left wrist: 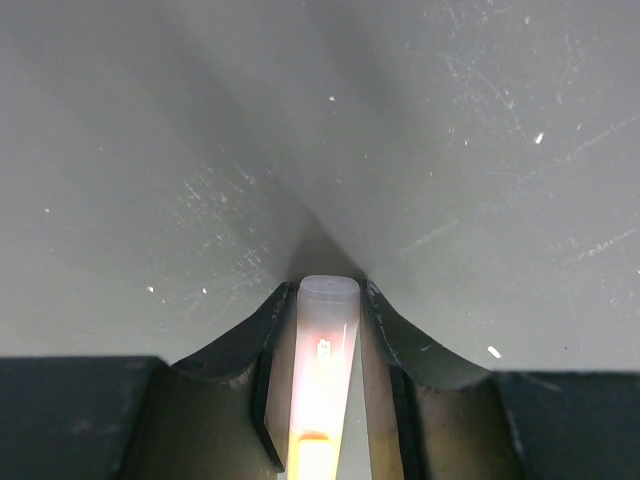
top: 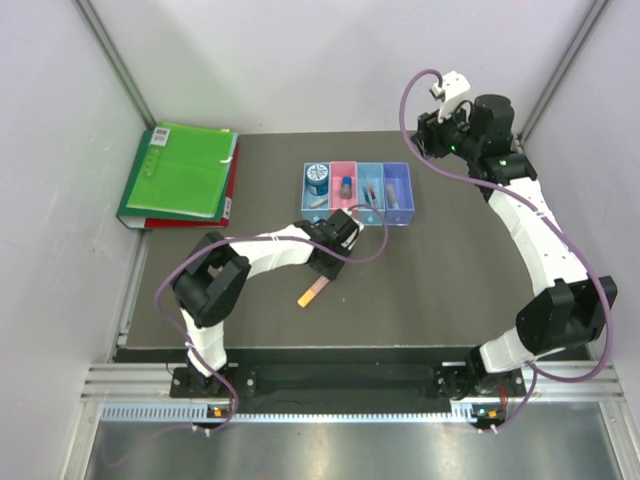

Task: Sort the stationery into containers
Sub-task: Pick up the pen from the center of the board.

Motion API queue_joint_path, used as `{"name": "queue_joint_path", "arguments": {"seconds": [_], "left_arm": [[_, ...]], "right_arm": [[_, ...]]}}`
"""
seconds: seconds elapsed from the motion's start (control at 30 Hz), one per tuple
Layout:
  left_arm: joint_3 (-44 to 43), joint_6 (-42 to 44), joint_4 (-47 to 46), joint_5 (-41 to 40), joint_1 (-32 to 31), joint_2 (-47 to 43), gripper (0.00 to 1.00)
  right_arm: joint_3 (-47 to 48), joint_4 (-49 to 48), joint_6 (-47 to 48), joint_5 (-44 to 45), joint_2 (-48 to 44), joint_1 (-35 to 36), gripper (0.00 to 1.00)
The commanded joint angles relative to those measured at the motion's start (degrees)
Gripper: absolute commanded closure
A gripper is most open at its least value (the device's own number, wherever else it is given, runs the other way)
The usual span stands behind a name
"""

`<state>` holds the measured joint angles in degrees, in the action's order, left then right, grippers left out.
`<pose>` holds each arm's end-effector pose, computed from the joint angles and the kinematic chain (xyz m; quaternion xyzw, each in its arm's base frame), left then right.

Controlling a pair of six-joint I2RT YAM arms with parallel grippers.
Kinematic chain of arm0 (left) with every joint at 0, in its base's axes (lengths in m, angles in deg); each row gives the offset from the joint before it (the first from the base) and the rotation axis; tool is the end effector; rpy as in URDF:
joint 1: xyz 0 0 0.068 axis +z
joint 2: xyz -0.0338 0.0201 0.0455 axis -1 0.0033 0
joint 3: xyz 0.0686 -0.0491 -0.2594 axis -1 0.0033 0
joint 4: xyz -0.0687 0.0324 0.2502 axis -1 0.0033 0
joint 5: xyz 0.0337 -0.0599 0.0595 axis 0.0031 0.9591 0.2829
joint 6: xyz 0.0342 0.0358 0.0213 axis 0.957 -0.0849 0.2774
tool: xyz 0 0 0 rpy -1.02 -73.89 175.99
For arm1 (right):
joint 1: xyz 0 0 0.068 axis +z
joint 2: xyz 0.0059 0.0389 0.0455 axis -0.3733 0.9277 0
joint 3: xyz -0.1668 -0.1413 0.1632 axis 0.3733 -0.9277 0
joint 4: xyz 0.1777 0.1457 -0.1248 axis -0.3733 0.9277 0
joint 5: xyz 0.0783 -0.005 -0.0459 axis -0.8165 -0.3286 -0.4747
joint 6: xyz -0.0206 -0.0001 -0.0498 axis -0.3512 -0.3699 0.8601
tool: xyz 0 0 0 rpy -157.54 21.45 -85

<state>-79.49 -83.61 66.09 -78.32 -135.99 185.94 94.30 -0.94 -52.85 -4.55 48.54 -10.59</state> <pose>0.2589 -0.2652 0.1647 0.2911 0.9331 -0.0595 0.2028 0.3428 0.0792 0.4192 -0.2511 0.7487 0.1080 0.6040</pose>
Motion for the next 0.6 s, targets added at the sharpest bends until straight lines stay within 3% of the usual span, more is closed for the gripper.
{"name": "queue_joint_path", "arguments": {"seconds": [0.0,0.57], "left_arm": [[-2.98,1.99,8.69,-1.20,-0.23,2.64,1.00],[-14.49,8.41,9.13,-8.32,-0.23,-2.46,1.00]], "right_arm": [[-4.69,-2.82,-1.83,0.19,-3.57,-0.70,0.46],[-5.85,-3.96,-2.01,1.77,-3.75,-3.24,0.46]]}}
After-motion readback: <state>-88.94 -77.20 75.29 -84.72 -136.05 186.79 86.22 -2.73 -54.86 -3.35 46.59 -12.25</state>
